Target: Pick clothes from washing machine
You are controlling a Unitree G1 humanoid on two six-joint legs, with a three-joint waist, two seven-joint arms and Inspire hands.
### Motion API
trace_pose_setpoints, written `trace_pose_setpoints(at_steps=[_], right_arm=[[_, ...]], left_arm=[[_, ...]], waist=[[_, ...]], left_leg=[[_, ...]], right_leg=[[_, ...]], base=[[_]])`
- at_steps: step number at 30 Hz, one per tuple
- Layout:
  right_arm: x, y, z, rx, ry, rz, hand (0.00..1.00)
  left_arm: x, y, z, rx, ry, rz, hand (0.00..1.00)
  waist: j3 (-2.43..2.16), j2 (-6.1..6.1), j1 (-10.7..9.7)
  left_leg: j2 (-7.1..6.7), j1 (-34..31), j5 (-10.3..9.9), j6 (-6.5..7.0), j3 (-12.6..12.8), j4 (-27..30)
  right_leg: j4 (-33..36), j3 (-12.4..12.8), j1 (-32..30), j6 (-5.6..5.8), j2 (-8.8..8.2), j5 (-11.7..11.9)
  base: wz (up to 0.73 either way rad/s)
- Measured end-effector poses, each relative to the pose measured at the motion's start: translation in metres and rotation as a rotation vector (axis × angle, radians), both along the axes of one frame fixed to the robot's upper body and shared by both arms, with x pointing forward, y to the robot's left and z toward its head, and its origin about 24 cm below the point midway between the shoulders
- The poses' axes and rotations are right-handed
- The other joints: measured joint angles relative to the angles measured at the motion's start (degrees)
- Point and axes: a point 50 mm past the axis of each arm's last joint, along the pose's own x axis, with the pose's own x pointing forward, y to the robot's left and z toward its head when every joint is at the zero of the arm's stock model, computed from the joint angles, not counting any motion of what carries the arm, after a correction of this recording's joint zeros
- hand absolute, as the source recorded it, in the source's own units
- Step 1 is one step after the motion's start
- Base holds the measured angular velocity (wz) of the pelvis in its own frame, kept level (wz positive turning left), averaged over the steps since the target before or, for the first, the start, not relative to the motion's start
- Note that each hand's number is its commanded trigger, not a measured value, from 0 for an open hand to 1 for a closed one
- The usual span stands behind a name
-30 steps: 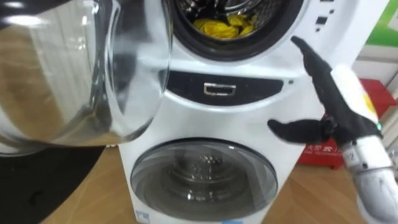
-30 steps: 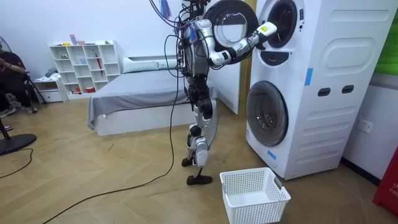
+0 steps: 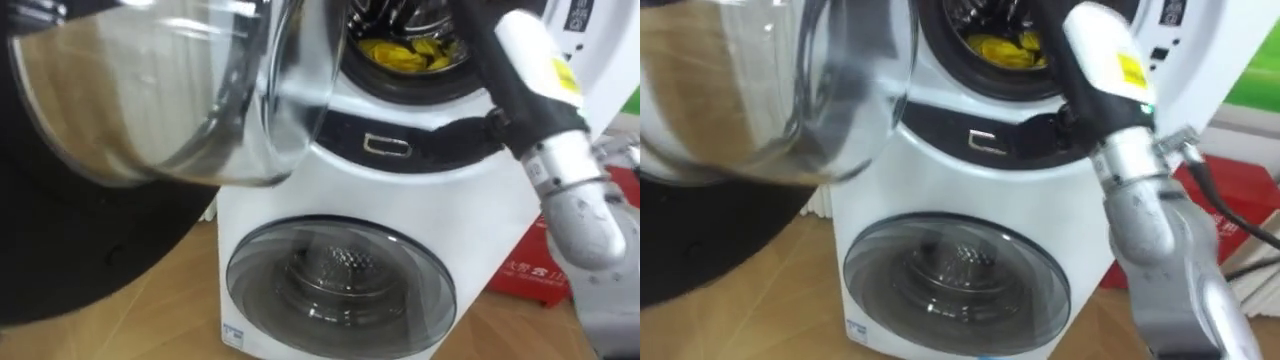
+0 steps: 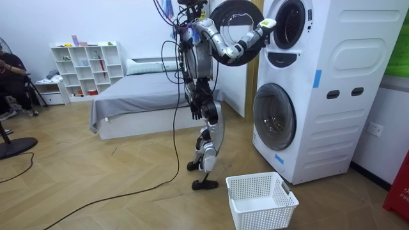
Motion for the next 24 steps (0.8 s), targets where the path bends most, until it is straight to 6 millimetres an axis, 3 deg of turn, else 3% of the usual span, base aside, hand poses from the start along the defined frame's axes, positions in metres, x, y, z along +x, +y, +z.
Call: trace_pose_setpoints(at_steps=[2,3,4,5,6,7,8,9,10,13,14,16,17,18,19,20,21,22,23,24], right_arm=[[0.0,0.004,-0.002,-0.006,0.006,0.014,0.0],[0.0,0.004,-0.003,0.001,0.013,0.02,0.0],[0.002,0.001,-0.006,0.005,0.027,0.01,0.0],[0.003,-0.002,-0.008,0.012,0.039,0.005,0.0],[0.005,-0.003,-0.01,0.029,0.062,0.002,0.0],[0.004,-0.002,-0.01,0.027,0.062,0.008,0.0],[0.004,0.0,-0.011,0.024,0.065,0.015,0.0],[0.004,0.003,-0.012,0.016,0.069,0.026,0.0],[0.004,0.002,-0.012,0.012,0.064,0.022,0.0],[0.004,0.0,-0.011,0.009,0.063,0.011,0.0],[0.003,-0.001,-0.008,0.01,0.054,0.005,0.0],[0.001,0.0,-0.005,0.006,0.042,0.015,0.0],[-0.002,0.005,-0.002,0.001,0.026,0.045,0.0],[-0.004,0.007,0.0,0.001,0.01,0.057,0.0],[-0.004,0.007,0.0,-0.001,0.009,0.059,0.0],[-0.004,0.007,0.001,-0.001,0.008,0.059,0.0],[-0.005,0.008,0.001,-0.007,0.009,0.074,0.0],[-0.009,0.008,-0.004,-0.019,0.014,0.095,0.0],[-0.011,0.008,-0.006,-0.02,0.017,0.104,0.0],[-0.013,0.007,-0.01,-0.013,0.027,0.117,0.0]], left_arm=[[-0.007,0.001,0.0,0.001,0.015,0.007,0.0],[-0.011,0.001,0.0,0.001,0.029,0.006,0.0],[-0.01,-0.001,0.0,-0.006,0.027,0.002,0.0],[-0.008,-0.002,-0.001,-0.011,0.022,0.0,0.0],[-0.007,-0.002,-0.001,-0.015,0.015,-0.001,0.0],[-0.008,-0.001,0.0,-0.012,0.012,0.006,0.0],[-0.011,0.002,0.001,-0.006,0.016,0.008,0.0],[-0.016,0.007,0.002,0.008,0.027,0.016,0.0],[-0.017,0.011,0.004,0.017,0.025,0.023,0.0],[-0.016,0.011,0.004,0.015,0.013,0.036,0.0],[-0.016,0.01,0.004,0.011,0.013,0.036,0.0],[-0.014,0.011,0.004,0.012,0.006,0.038,0.0],[-0.009,0.012,0.004,0.011,-0.005,0.042,0.0],[-0.006,0.011,0.004,0.008,-0.011,0.042,0.0],[0.0,0.013,0.005,0.011,-0.025,0.039,0.0],[0.0,0.014,0.005,0.013,-0.027,0.04,0.0],[0.003,0.014,0.005,0.012,-0.038,0.045,0.0],[0.003,0.015,0.006,0.016,-0.04,0.052,0.0],[0.004,0.016,0.006,0.019,-0.043,0.051,0.0],[0.006,0.018,0.007,0.025,-0.049,0.049,0.0]], waist=[[-0.04,0.5,0.21],[0.02,0.12,-0.41],[0.02,-0.14,-0.71],[-0.05,-0.19,-0.49],[-0.18,0.11,0.99],[-0.28,0.18,2.36],[-0.21,0.37,2.88],[-0.68,-0.08,2.67],[-1.05,-0.57,1.57],[-1.35,-1.38,0.78],[-1.39,-1.42,-0.34],[-1.07,-0.96,-1.14],[-0.9,-0.73,-1.3],[-0.45,-0.11,-1.29],[-0.42,-0.1,-1.29],[-0.39,-0.07,-1.22],[-0.16,0.33,-1.7],[-0.05,0.76,-1.99],[-0.08,0.88,-2.13],[-0.01,1.37,-3.06]], left_leg=[[0.53,-2.39,0.52,0.65,-1.38,4.67],[-1.22,-4.84,0.04,1.5,-2.83,5.72],[-4.24,-7.24,-0.6,2.37,-2.5,2.72],[-5.15,-8.3,-0.35,2.32,-2.14,0.28],[-7.09,-10.25,1.01,1.64,-1.25,-5.68],[-8.02,-11.35,5.58,2.67,-0.79,-11.87],[-8.18,-11.7,8.17,3.03,-0.65,-14.0],[-8.68,-11.43,12.13,3.42,-0.77,-16.64],[-9.18,-10.6,14.47,4.96,-0.5,-17.39],[-10.2,-9.62,13.32,6.41,1.44,-16.24],[-10.73,-9.67,11.91,6.6,1.39,-14.8],[-11.13,-9.12,9.74,6.95,2.32,-13.48],[-11.6,-8.0,8.67,7.13,2.87,-13.25],[-11.91,-6.58,7.24,7.5,3.22,-12.83],[-12.49,-4.96,6.17,7.97,4.04,-13.1],[-12.69,-4.2,5.64,8.21,4.58,-13.16],[-12.84,-2.63,4.42,8.63,5.23,-13.25],[-12.98,-0.84,3.36,8.85,5.46,-13.62],[-12.99,0.0,2.93,8.9,5.47,-13.86],[-12.95,1.56,2.26,9.08,4.75,-14.31]], right_leg=[[1.1,0.58,0.67,-0.99,0.95,-0.75],[1.35,1.68,1.22,-1.69,1.02,-1.2],[1.68,3.52,1.24,-2.04,0.78,-1.72],[1.63,4.28,1.29,-2.3,0.64,-1.95],[1.52,5.71,1.21,-2.31,0.52,-2.18],[1.5,6.52,1.16,-2.17,0.46,-2.58],[1.5,6.63,1.27,-2.21,0.08,-2.8],[1.23,7.19,1.47,-1.44,-0.27,-3.32],[0.07,7.15,2.29,-0.98,-0.48,-3.57],[-1.87,7.92,4.03,-0.21,-2.21,-3.76],[-2.29,7.8,4.87,0.43,-2.8,-3.95],[-0.83,8.16,5.38,1.67,-3.76,-4.63],[1.36,8.17,5.39,2.74,-4.63,-5.23],[5.34,7.96,4.89,3.74,-5.33,-5.77],[10.45,7.8,3.57,4.96,-6.39,-6.19],[13.46,7.73,2.69,5.3,-6.92,-6.07],[18.76,7.49,1.41,7.17,-7.64,-4.99],[23.15,6.82,0.47,8.08,-8.25,-3.06],[25.28,6.32,-0.19,8.04,-8.35,-1.69],[29.27,5.29,-1.5,8.01,-8.11,1.92]], base=[[0.16],[0.61],[0.59],[0.14],[-0.37],[-0.56],[-0.59],[-0.26],[-0.09],[-0.13],[-0.07],[-0.18],[-0.34],[-0.34],[-0.21],[-0.21],[-0.25],[-0.27],[-0.21],[0.0]])
